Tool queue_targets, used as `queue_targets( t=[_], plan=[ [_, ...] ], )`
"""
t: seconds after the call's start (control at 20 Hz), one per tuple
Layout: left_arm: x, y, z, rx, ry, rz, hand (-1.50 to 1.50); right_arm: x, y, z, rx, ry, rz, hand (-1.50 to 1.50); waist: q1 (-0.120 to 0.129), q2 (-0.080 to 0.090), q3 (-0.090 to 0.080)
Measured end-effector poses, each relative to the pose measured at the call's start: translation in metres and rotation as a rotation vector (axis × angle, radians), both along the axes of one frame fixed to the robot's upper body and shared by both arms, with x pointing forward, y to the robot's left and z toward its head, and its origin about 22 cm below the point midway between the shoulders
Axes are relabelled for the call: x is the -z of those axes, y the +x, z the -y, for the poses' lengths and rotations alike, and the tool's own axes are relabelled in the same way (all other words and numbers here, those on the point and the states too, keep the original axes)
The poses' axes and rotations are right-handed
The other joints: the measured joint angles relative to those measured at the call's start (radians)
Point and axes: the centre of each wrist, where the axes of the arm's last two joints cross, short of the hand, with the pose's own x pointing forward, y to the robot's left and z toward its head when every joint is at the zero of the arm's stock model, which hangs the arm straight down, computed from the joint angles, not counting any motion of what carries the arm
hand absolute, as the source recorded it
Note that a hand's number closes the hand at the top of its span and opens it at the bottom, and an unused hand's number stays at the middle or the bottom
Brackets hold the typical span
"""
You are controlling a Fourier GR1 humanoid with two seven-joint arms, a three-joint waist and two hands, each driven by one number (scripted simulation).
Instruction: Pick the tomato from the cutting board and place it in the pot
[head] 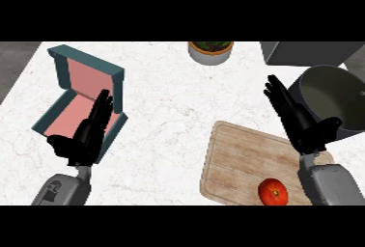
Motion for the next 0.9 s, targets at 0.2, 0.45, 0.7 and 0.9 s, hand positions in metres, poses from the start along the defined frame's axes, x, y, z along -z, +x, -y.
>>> queue_targets(
  t=[0.2,0.45,0.7,0.9],
  plan=[
    [0.001,-0.009,-0.035,-0.093,0.115,-0.042,0.0,0.019,-0.025,0.028,0.114,-0.042,-0.115,1.5,-0.029,-0.008,0.001],
    [0.004,-0.027,-0.083,-0.22,0.278,-0.132,0.0,0.018,-0.059,0.101,0.345,-0.402,-0.11,-1.5,-0.067,-0.02,-0.002],
    [-0.001,-0.042,-0.104,-0.267,0.335,-0.193,0.0,0.023,-0.116,0.109,0.445,-0.582,0.105,-1.5,-0.087,-0.025,0.001],
    [-0.014,-0.045,-0.109,-0.259,0.356,-0.202,0.0,0.018,-0.166,0.1,0.45,-0.609,0.151,-1.5,-0.07,-0.017,0.001]
  ],
)
